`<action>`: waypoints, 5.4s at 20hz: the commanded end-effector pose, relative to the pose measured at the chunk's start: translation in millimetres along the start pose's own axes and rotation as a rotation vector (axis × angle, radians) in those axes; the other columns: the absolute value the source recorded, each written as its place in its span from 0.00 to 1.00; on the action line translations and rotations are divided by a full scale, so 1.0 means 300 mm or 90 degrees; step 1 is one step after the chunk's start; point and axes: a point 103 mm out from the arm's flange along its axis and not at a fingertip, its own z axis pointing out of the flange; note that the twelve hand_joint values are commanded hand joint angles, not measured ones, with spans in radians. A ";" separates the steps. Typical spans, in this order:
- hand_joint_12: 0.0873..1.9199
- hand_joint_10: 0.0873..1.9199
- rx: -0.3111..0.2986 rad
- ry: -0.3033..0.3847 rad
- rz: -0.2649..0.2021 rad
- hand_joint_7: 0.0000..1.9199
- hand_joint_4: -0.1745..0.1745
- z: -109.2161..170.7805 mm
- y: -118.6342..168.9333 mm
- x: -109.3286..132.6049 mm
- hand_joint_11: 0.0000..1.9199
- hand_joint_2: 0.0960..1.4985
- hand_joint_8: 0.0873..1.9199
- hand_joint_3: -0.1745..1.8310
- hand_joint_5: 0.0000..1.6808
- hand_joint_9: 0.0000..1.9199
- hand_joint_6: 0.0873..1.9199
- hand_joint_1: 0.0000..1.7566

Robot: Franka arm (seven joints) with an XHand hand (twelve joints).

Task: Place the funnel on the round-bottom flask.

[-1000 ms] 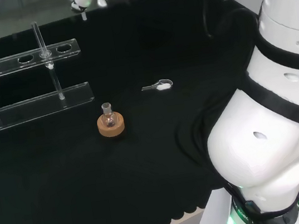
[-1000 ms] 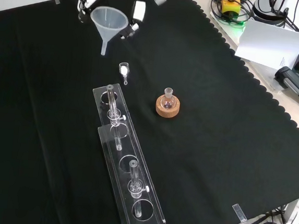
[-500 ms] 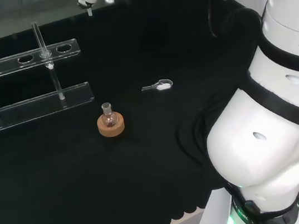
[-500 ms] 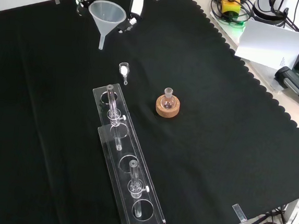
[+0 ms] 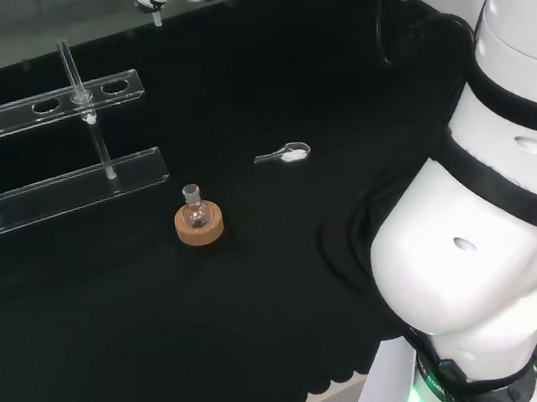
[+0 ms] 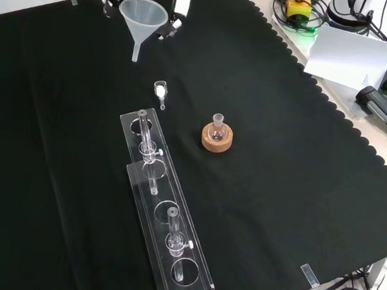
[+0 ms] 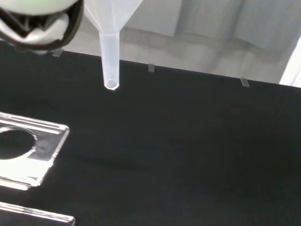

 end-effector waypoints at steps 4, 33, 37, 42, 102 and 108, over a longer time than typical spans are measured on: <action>0.66 0.17 0.002 0.011 0.024 0.53 0.58 -0.034 0.005 -0.065 0.00 0.27 0.28 0.50 0.45 0.38 0.20 0.49; 0.65 0.17 0.002 0.019 0.002 0.54 0.60 0.039 -0.010 -0.064 0.00 0.27 0.28 0.51 0.46 0.38 0.22 0.50; 0.65 0.17 0.009 0.019 -0.003 0.54 0.61 0.047 -0.034 -0.064 0.00 0.27 0.28 0.51 0.46 0.39 0.22 0.50; 0.65 0.17 0.024 0.021 -0.004 0.54 0.61 0.061 -0.098 -0.047 0.00 0.28 0.28 0.51 0.46 0.39 0.23 0.50; 0.65 0.17 0.169 0.092 0.090 0.57 0.71 0.388 -0.568 0.200 0.00 0.28 0.28 0.53 0.51 0.41 0.27 0.50; 0.65 0.16 0.160 0.093 0.096 0.57 0.71 0.444 -0.568 0.216 0.00 0.28 0.28 0.53 0.51 0.41 0.27 0.50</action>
